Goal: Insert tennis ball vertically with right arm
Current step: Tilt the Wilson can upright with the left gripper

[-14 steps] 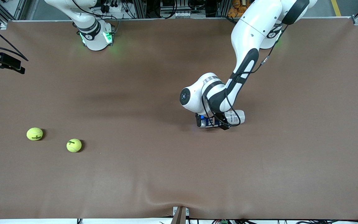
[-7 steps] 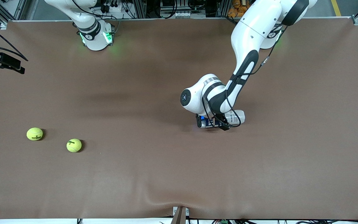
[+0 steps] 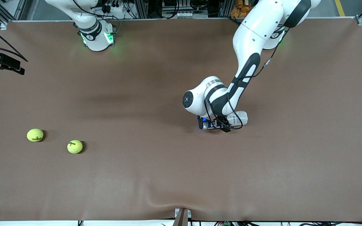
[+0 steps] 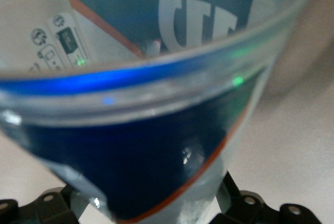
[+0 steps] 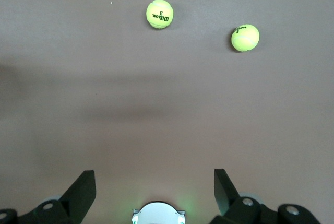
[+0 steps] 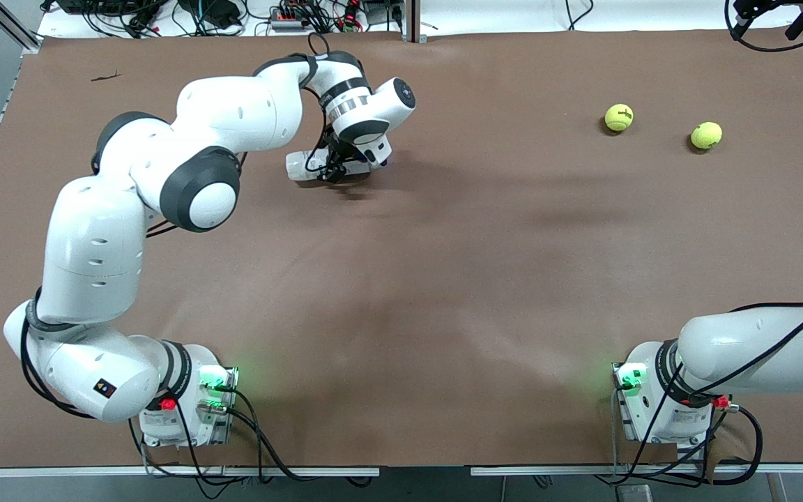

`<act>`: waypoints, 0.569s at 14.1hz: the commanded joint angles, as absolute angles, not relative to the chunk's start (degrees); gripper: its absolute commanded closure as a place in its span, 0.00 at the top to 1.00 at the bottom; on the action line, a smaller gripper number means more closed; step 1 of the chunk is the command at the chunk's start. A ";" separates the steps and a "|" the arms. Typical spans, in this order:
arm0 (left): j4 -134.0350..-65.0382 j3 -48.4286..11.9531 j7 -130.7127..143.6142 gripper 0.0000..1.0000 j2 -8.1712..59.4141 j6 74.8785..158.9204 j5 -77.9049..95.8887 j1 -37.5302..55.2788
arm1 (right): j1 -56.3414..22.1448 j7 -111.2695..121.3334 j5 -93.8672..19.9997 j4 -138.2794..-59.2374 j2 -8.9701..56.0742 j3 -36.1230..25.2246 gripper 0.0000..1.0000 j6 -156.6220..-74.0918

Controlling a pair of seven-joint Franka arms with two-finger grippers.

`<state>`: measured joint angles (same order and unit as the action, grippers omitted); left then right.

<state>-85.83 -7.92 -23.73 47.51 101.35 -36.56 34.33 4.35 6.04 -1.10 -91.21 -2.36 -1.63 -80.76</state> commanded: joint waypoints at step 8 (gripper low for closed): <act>-84.64 -7.91 -21.89 0.81 48.78 101.95 -38.94 34.37 | 5.71 7.03 -2.46 -91.14 -2.20 -1.14 1.00 -80.68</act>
